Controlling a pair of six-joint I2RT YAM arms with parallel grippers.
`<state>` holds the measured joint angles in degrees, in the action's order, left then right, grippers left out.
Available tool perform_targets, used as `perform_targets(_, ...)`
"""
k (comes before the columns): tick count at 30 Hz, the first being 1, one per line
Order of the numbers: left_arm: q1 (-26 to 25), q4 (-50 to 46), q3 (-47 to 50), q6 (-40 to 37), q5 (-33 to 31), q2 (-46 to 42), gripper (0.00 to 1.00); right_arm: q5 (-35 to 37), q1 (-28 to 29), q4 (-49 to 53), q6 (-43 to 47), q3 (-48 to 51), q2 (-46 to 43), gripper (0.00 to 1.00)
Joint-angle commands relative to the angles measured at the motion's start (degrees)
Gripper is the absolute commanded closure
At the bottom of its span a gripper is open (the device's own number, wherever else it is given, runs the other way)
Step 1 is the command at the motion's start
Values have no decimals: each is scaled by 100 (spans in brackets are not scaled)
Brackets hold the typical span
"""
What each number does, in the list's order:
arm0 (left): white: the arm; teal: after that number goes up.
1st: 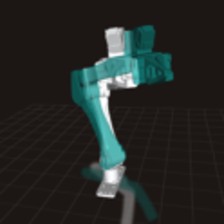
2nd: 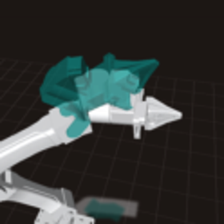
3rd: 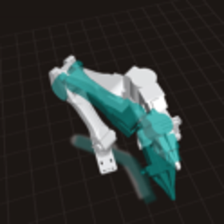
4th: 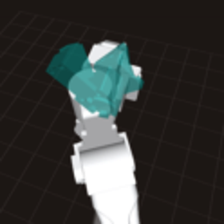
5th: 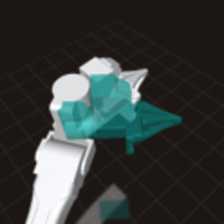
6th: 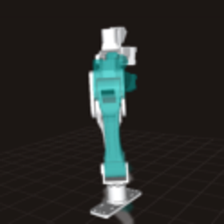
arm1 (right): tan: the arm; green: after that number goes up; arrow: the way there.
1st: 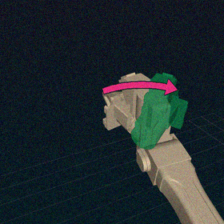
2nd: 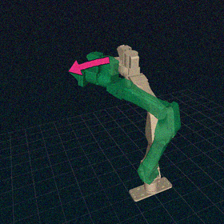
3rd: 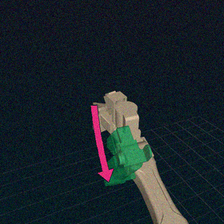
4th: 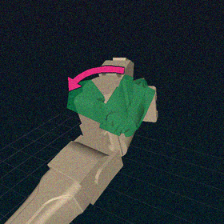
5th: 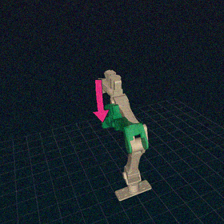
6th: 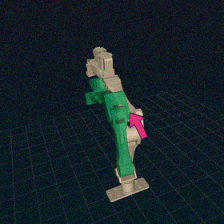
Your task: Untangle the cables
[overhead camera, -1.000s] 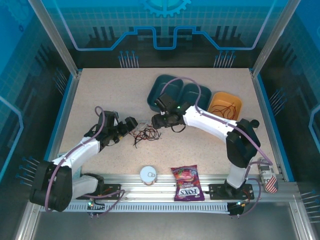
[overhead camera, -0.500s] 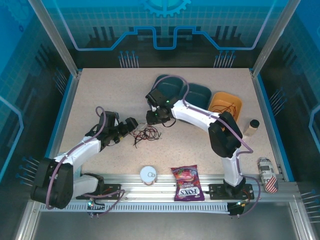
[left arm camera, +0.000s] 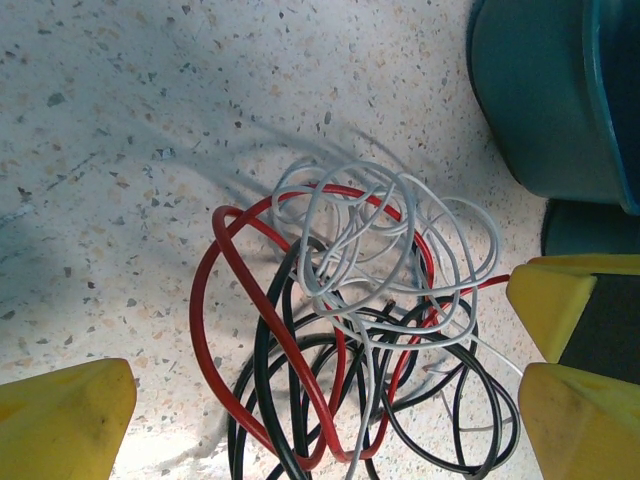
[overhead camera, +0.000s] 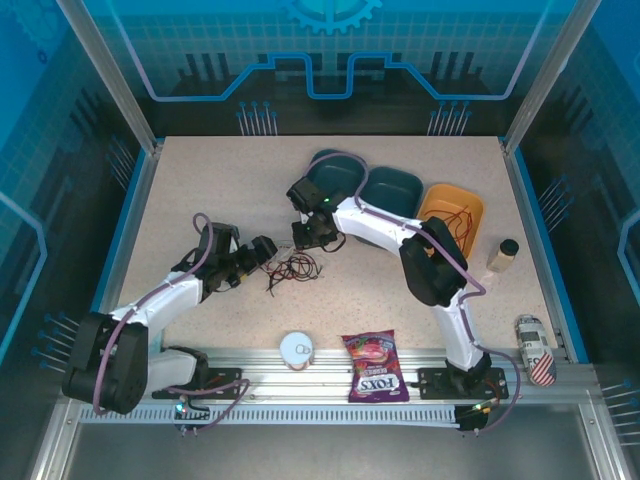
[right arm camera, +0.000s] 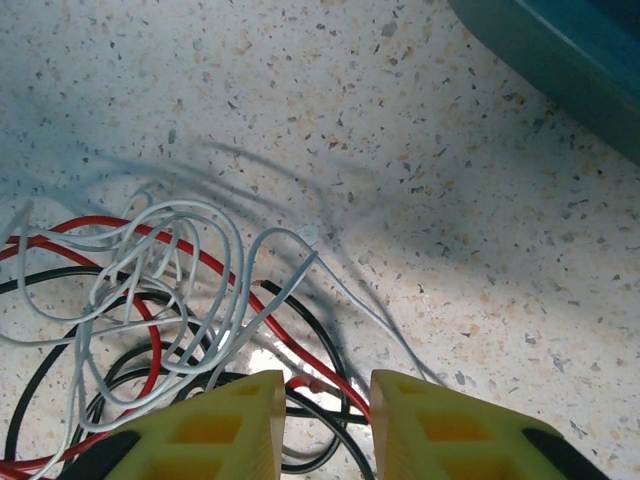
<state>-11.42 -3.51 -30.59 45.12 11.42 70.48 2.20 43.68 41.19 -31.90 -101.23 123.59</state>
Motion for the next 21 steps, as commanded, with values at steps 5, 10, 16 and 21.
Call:
perform_targets(5, -9, 111, 24, 19, 131, 71, 1, -215, -68, 144, 66, -224, 261, 77)
perform_targets(10, -9, 116, 18, 23, 123, 80, 1, -280, -73, 94, 78, -223, 347, 81)
perform_targets(16, -5, 100, 10, -1, 141, 82, 1, -344, -88, 67, 144, -222, 370, 97)
perform_targets(21, -9, 51, -15, -39, 157, 81, 1, -180, -30, 3, 262, -70, 90, 100)
